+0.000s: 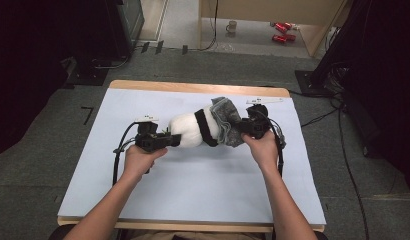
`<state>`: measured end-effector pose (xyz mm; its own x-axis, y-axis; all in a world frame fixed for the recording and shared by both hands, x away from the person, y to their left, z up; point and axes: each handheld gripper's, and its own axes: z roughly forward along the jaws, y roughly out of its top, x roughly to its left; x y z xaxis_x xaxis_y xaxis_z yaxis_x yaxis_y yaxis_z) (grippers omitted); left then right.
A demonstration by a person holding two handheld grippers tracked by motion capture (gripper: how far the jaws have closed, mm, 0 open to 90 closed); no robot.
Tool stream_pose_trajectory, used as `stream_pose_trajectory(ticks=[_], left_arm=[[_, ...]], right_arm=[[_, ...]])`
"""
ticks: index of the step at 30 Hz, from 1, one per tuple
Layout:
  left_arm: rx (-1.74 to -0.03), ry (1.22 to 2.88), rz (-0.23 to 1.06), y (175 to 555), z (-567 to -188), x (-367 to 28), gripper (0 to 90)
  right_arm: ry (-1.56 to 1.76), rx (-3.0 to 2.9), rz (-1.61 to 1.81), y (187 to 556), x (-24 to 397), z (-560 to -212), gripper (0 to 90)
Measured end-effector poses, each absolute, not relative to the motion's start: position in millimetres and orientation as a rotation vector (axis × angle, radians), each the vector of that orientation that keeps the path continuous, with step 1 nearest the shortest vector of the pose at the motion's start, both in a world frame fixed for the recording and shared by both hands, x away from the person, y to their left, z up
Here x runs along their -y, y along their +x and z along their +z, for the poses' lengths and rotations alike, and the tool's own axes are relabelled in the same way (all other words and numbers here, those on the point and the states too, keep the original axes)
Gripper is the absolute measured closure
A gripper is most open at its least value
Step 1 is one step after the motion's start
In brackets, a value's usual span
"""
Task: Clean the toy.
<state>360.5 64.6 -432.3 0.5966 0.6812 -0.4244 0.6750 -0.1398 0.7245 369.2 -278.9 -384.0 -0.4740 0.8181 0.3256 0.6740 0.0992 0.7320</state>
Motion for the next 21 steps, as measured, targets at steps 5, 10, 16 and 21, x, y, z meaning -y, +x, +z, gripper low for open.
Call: stream_pose_trajectory(ticks=[5,10,16,21], left_arm=[[-1.105,1.837,0.007,361,-433,-66,67.2],[-1.117,1.822,0.004,362,-433,-68,67.1],[-1.111,1.821,0.023,361,-432,-68,67.1],[-1.108,1.824,0.026,360,-431,-66,67.0]], right_arm=[[1.553,-2.155,1.302,370,289,-384,79.5],[1.537,-2.148,1.312,367,287,-374,80.0],[1.452,-2.169,1.394,357,268,-355,80.1],[1.378,-2.240,1.434,349,242,-351,80.1]])
